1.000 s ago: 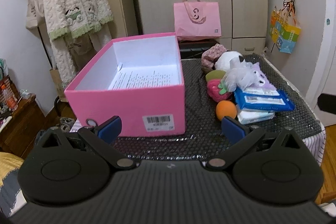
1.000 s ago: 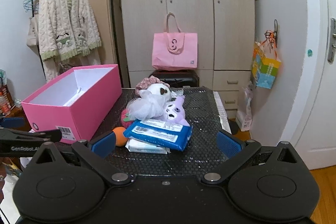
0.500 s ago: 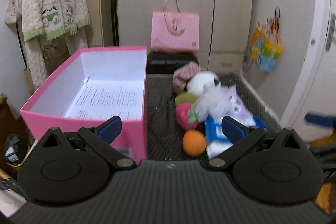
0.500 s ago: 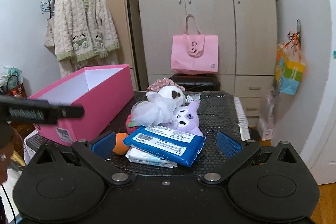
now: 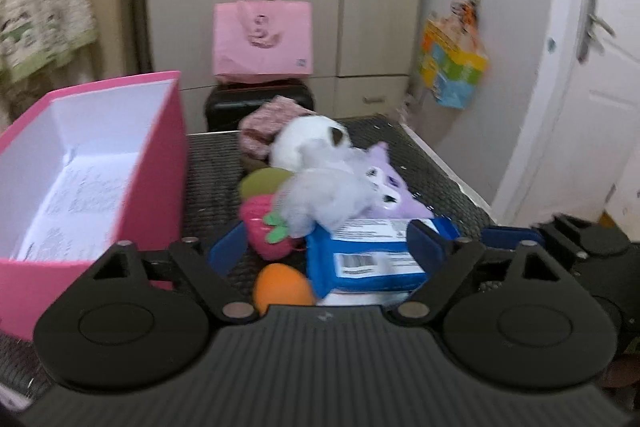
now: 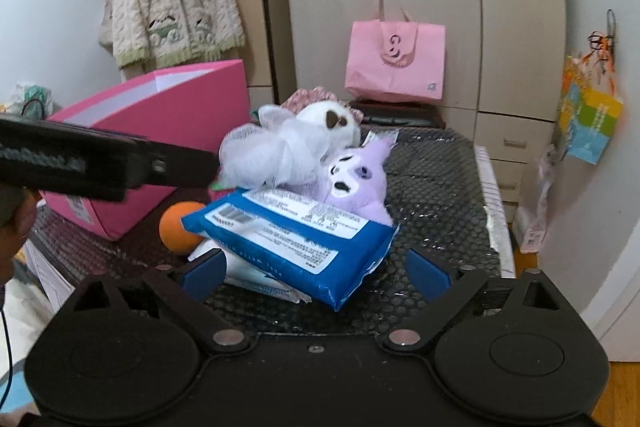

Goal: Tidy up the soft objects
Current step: 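Grasp the blue wet-wipes pack with the left gripper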

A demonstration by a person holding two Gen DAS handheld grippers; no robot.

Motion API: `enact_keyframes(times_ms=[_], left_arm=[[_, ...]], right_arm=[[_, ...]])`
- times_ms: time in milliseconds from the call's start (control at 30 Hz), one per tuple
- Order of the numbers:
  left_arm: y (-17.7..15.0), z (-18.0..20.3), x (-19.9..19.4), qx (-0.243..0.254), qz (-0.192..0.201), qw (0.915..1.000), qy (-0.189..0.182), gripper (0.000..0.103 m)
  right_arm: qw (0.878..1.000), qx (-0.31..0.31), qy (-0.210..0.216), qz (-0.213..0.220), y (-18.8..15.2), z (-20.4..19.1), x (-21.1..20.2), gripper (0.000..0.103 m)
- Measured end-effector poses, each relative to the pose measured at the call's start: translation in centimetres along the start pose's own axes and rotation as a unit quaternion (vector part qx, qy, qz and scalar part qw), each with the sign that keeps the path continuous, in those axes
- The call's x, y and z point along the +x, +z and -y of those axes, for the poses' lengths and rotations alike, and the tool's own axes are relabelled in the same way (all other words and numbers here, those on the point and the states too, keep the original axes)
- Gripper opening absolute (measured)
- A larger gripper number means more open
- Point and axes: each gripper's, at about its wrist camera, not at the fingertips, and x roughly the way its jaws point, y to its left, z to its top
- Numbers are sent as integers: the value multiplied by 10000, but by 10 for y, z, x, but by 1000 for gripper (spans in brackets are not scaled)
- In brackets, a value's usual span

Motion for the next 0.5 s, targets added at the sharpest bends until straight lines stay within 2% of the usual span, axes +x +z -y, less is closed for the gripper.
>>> enact_keyframes(times_ms=[100, 267, 367, 500], left_arm=[[-1, 4, 21, 35, -279, 9996, 62, 78], [-3, -6, 49, -200, -669, 9974, -186, 66], [-4, -11, 53, -332, -686, 9965, -337, 63], [-6, -7, 54, -222, -717, 9960, -494, 61]], right_arm=[[9999, 35, 120, -81, -2, 4, 10, 96], [9993, 185, 307, -142, -4, 10, 23, 93], [9980, 351, 510, -134, -5, 14, 26, 89], [9974, 354, 621, -76, -5, 12, 25, 79]])
